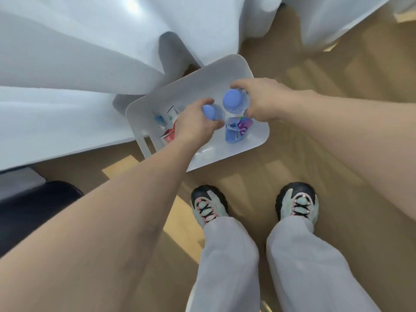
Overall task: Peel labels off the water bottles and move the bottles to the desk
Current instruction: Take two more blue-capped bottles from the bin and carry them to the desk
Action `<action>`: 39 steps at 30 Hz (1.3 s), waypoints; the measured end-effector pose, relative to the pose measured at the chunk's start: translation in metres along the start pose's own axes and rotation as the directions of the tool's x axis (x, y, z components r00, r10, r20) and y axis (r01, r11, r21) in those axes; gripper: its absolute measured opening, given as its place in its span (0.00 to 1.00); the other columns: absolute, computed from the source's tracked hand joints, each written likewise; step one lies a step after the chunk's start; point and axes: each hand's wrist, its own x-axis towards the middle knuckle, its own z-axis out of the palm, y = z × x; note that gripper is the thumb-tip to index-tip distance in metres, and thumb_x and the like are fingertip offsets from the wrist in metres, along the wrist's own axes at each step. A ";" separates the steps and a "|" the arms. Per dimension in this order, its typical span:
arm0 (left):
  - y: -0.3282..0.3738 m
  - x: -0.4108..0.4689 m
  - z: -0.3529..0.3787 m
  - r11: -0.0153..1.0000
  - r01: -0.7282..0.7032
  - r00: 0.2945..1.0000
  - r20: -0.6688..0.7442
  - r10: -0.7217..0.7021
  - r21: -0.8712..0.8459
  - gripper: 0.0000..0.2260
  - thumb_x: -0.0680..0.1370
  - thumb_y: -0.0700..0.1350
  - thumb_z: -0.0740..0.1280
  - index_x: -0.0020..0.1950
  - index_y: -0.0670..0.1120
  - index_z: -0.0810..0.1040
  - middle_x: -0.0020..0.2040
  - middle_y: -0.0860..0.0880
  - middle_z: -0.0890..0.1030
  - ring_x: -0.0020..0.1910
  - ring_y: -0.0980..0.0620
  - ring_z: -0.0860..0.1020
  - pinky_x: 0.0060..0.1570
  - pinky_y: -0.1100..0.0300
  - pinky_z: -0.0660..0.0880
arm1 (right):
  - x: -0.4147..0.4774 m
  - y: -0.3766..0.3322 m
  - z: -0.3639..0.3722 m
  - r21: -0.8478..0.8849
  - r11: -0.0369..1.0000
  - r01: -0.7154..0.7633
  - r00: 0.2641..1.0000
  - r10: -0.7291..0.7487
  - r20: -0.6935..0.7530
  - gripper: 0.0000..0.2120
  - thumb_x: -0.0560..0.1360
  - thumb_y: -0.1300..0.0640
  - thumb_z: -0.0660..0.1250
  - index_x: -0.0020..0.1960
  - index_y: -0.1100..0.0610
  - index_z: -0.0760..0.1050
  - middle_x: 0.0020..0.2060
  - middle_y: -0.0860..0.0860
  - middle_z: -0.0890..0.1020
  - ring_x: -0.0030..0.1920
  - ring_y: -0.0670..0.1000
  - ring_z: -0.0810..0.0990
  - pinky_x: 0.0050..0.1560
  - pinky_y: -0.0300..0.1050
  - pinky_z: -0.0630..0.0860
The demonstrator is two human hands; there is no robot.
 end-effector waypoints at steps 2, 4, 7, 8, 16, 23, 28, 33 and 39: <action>-0.001 0.005 0.000 0.999 -0.013 0.999 -0.038 0.012 -0.035 0.24 0.71 0.47 0.72 0.66 0.52 0.73 0.60 0.50 0.78 0.48 0.50 0.76 0.36 0.73 0.74 | 0.007 0.003 0.010 -0.045 0.999 -0.002 0.999 0.000 -0.041 0.28 0.72 0.58 0.68 0.70 0.49 0.65 0.65 0.55 0.75 0.63 0.60 0.73 0.54 0.50 0.71; -0.002 0.002 -0.007 0.997 -0.071 0.996 -0.058 0.073 0.030 0.22 0.72 0.47 0.71 0.65 0.51 0.73 0.59 0.50 0.78 0.40 0.53 0.73 0.26 0.79 0.67 | 0.008 0.000 0.014 -0.116 0.993 0.014 0.990 -0.030 -0.137 0.24 0.71 0.53 0.69 0.65 0.50 0.69 0.60 0.56 0.78 0.59 0.60 0.76 0.47 0.48 0.69; -0.002 -0.013 -0.022 0.991 -0.126 0.989 -0.066 0.129 0.048 0.19 0.72 0.46 0.71 0.62 0.49 0.75 0.57 0.48 0.78 0.30 0.58 0.71 0.26 0.82 0.65 | 0.000 -0.005 0.009 -0.192 0.981 0.034 0.977 -0.072 -0.200 0.20 0.71 0.49 0.69 0.62 0.53 0.72 0.57 0.56 0.80 0.57 0.60 0.77 0.45 0.47 0.66; 0.001 -0.021 -0.028 0.989 -0.139 0.987 -0.075 0.142 0.040 0.18 0.72 0.46 0.71 0.61 0.48 0.75 0.56 0.48 0.78 0.29 0.60 0.70 0.26 0.81 0.66 | -0.004 -0.006 0.006 -0.192 0.980 0.049 0.976 -0.088 -0.201 0.21 0.71 0.48 0.69 0.62 0.53 0.72 0.58 0.55 0.79 0.59 0.59 0.77 0.47 0.48 0.67; 0.038 -0.115 -0.101 0.964 -0.256 0.957 -0.161 0.241 -0.077 0.16 0.68 0.52 0.74 0.54 0.51 0.78 0.42 0.52 0.80 0.37 0.56 0.79 0.44 0.59 0.76 | -0.104 -0.028 -0.045 0.082 0.972 0.221 0.915 -0.177 -0.362 0.22 0.66 0.51 0.74 0.57 0.58 0.76 0.52 0.53 0.79 0.47 0.52 0.74 0.46 0.43 0.67; 0.094 -0.224 -0.195 0.741 -0.286 0.955 -0.121 0.269 -0.608 0.01 0.73 0.44 0.68 0.44 0.47 0.79 0.33 0.59 0.82 0.36 0.59 0.80 0.40 0.63 0.77 | -0.231 -0.108 -0.135 0.657 0.721 0.220 0.926 0.057 -0.372 0.17 0.65 0.48 0.74 0.51 0.50 0.75 0.46 0.42 0.81 0.49 0.43 0.80 0.55 0.47 0.77; 0.128 -0.297 -0.244 0.428 -0.031 0.997 0.002 0.075 -0.903 0.14 0.77 0.52 0.63 0.38 0.48 0.82 0.34 0.50 0.83 0.34 0.50 0.81 0.40 0.56 0.78 | -0.306 -0.178 -0.179 0.892 0.410 0.190 0.976 0.022 -0.218 0.14 0.75 0.48 0.65 0.50 0.58 0.78 0.39 0.50 0.83 0.39 0.48 0.82 0.42 0.51 0.80; 0.161 -0.391 -0.308 0.456 -0.071 0.997 -0.066 0.027 -0.887 0.15 0.78 0.53 0.62 0.36 0.50 0.83 0.30 0.51 0.83 0.30 0.52 0.82 0.27 0.58 0.78 | -0.401 -0.234 -0.217 0.956 0.278 0.093 0.994 0.022 -0.103 0.21 0.77 0.41 0.59 0.57 0.55 0.78 0.54 0.52 0.82 0.52 0.56 0.82 0.47 0.59 0.81; 0.187 -0.490 -0.381 0.269 -0.050 0.998 -0.039 0.048 -0.962 0.12 0.77 0.48 0.59 0.44 0.43 0.78 0.35 0.43 0.78 0.32 0.46 0.79 0.37 0.50 0.80 | -0.491 -0.299 -0.279 0.972 0.203 0.118 0.993 -0.021 -0.116 0.21 0.73 0.40 0.59 0.38 0.52 0.83 0.33 0.51 0.85 0.35 0.52 0.83 0.35 0.49 0.80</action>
